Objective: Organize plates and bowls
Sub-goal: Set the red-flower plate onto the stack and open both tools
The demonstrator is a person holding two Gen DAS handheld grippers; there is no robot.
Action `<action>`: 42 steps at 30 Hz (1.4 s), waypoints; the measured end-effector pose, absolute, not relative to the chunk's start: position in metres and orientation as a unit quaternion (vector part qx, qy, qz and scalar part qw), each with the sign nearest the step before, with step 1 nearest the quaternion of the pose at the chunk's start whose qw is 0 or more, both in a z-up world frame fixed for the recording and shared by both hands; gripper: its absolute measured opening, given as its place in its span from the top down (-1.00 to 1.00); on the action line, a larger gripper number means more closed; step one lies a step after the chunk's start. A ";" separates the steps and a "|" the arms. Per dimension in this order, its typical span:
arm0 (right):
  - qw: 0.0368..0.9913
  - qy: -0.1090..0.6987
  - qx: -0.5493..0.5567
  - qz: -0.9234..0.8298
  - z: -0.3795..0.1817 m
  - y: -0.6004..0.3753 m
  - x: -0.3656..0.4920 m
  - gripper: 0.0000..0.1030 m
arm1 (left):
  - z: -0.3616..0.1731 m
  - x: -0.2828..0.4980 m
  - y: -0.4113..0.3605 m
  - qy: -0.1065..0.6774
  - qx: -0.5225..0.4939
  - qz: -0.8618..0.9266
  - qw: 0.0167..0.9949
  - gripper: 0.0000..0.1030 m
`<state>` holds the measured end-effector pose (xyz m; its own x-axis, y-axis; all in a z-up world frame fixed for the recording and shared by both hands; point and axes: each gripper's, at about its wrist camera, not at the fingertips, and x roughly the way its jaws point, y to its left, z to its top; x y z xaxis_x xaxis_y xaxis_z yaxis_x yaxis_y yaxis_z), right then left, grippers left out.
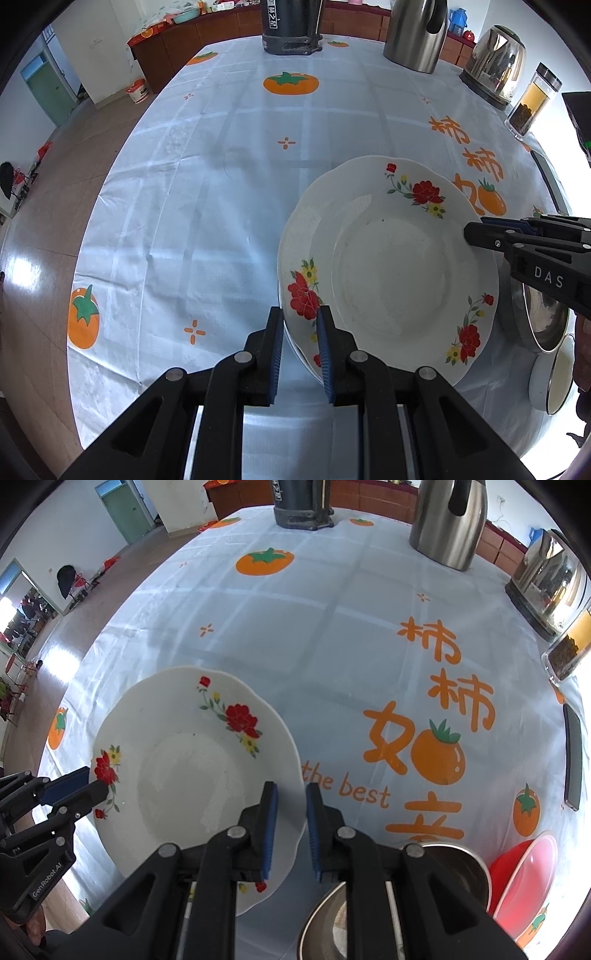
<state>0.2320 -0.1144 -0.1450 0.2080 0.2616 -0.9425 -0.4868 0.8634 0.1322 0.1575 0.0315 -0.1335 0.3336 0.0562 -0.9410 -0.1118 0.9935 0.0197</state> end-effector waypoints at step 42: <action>0.771 0.572 -0.129 0.248 -0.150 -0.103 0.230 0.68 | -0.141 0.159 0.037 0.584 -0.042 0.052 0.809 0.62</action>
<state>0.2304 -0.1031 -0.1505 0.2231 0.2346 -0.9461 -0.5295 0.8441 0.0844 0.1588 0.0373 -0.1409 0.3135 0.0346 -0.9490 -0.1334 0.9910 -0.0079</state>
